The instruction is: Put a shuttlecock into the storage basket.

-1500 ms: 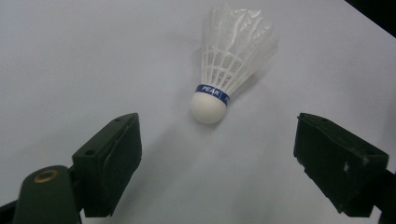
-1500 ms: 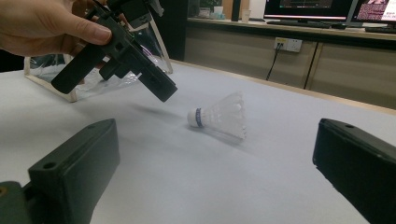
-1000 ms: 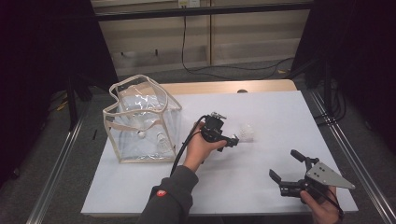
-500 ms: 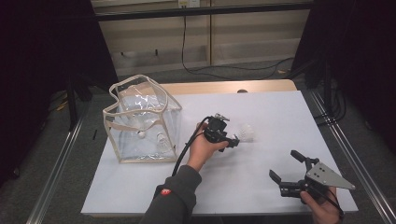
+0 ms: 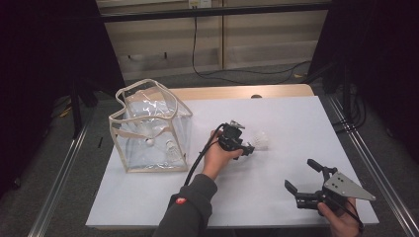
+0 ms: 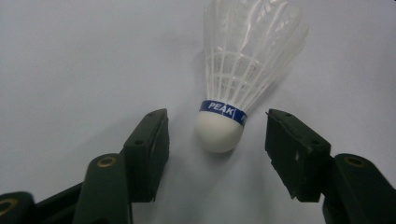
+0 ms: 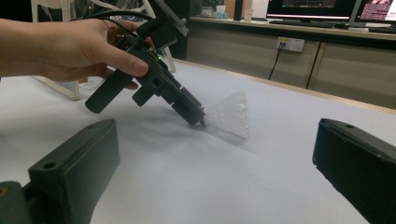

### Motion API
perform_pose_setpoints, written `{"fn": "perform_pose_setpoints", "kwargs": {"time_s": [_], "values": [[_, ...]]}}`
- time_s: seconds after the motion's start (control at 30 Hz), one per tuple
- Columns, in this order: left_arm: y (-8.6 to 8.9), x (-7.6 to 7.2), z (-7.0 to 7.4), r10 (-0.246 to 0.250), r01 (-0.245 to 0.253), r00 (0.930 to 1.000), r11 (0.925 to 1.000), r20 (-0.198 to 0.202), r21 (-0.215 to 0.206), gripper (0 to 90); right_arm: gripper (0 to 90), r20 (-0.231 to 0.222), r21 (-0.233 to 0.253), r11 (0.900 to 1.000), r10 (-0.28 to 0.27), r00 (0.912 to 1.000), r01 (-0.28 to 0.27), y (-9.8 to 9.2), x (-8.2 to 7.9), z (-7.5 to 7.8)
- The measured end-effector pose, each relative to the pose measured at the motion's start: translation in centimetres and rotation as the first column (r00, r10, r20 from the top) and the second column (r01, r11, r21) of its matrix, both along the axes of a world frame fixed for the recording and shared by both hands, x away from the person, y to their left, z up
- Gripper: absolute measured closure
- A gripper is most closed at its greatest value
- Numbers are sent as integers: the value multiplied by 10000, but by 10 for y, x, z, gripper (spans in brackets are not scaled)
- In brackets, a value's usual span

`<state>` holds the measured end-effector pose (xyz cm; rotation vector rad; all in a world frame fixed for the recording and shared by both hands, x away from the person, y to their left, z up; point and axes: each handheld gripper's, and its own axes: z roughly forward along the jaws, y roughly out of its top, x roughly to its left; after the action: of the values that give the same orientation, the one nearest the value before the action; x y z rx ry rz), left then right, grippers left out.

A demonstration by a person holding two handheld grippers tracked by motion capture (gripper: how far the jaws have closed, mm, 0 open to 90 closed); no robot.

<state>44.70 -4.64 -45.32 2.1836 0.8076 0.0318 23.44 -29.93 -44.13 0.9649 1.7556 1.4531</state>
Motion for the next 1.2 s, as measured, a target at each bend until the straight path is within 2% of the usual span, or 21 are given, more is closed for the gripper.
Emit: {"fn": "perform_pose_setpoints", "kwargs": {"time_s": [0.27,0.37,0.43,0.5,0.57,0.67,0.93,1.2], "values": [[-5,3,-2,-87,88,9997,10000,245,-7,480,6,-18,14,10000,-9,10000,9,0,0,0],[-6,3,-2,-153,150,9992,9999,366,73,533,6,-7,6,10000,-14,10000,14,-1,0,0],[-6,3,-2,-143,144,9997,9999,200,-27,571,6,-22,42,10000,-29,10000,29,-1,0,0],[-6,2,-2,-138,136,9995,9999,278,73,624,6,-12,31,10000,-27,10000,27,-1,0,0],[-6,1,-2,-99,99,9999,10000,66,13,644,6,-7,5,10000,-43,10000,43,0,0,0],[-6,-1,1,-23,24,10000,9998,-50,200,647,6,-14,6,10000,-19,10000,19,0,0,0],[4,-3,15,261,-263,9977,9997,-631,-22,649,6,-45,8,10000,-30,10000,30,1,-1,1],[17,-4,29,476,-498,9935,9986,-1033,-187,650,6,7,-1,10000,-90,10000,90,2,0,0]]}}
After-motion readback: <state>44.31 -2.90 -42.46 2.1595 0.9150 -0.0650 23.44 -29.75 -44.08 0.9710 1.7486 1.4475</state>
